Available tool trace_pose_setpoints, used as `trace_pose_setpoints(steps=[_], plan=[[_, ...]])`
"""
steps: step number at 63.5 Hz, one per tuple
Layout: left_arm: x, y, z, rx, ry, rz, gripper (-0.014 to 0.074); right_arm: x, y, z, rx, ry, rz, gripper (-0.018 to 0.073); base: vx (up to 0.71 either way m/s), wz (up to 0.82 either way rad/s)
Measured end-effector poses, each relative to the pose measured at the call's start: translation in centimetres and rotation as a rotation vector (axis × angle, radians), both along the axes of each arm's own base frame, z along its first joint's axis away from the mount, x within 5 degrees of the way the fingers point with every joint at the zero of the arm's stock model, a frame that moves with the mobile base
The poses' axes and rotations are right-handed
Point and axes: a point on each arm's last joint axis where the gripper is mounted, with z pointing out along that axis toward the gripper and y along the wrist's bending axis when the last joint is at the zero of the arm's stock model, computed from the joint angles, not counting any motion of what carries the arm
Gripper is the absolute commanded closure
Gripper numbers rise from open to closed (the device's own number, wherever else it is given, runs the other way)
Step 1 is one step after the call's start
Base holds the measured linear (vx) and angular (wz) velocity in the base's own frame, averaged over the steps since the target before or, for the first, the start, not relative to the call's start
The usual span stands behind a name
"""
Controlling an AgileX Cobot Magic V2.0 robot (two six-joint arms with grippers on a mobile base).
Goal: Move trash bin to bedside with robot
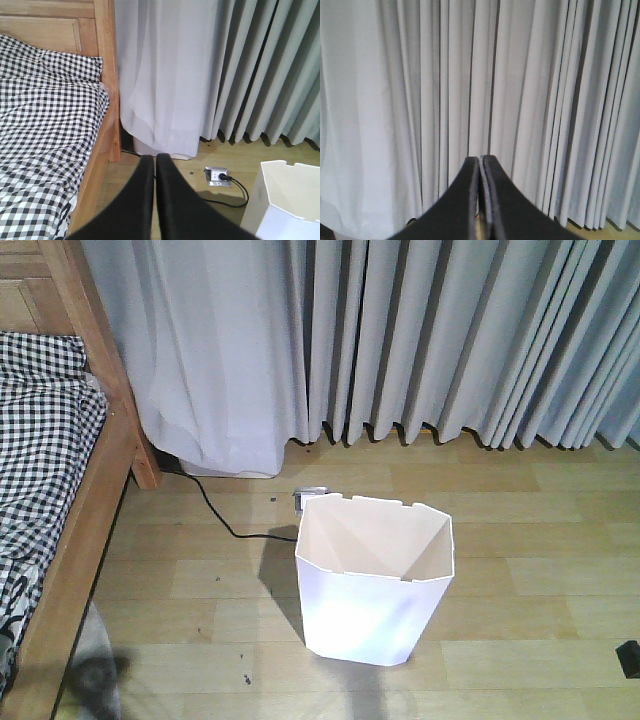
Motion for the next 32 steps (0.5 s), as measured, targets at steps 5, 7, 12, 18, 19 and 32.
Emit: trace_pose_setpoints(steps=[5,7,12,18,19,32], plan=[[0.00,0.00,0.00,0.000,0.000,0.000,0.0603,0.00,0.00,0.00,-0.001,0.000,0.000,0.0568,0.00,0.00],[0.00,0.00,0.00,0.000,0.000,0.000,0.0603,0.00,0.00,0.00,-0.001,0.000,0.000,0.0568,0.00,0.00],[0.00,0.00,0.00,0.000,0.000,0.000,0.0603,0.00,0.00,0.00,-0.007,0.000,0.000,0.0568,0.00,0.00],[0.00,0.00,0.00,0.000,0.000,0.000,0.0603,0.00,0.01,0.00,-0.022,0.000,0.001,0.0568,0.00,0.00],[0.00,0.00,0.00,0.000,0.000,0.000,0.0603,0.00,0.01,0.00,-0.026,0.000,0.001,0.0568,0.00,0.00],[0.00,0.00,0.00,0.000,0.000,0.000,0.0603,0.00,0.01,0.00,-0.033,0.001,0.001,0.0568,0.00,0.00]])
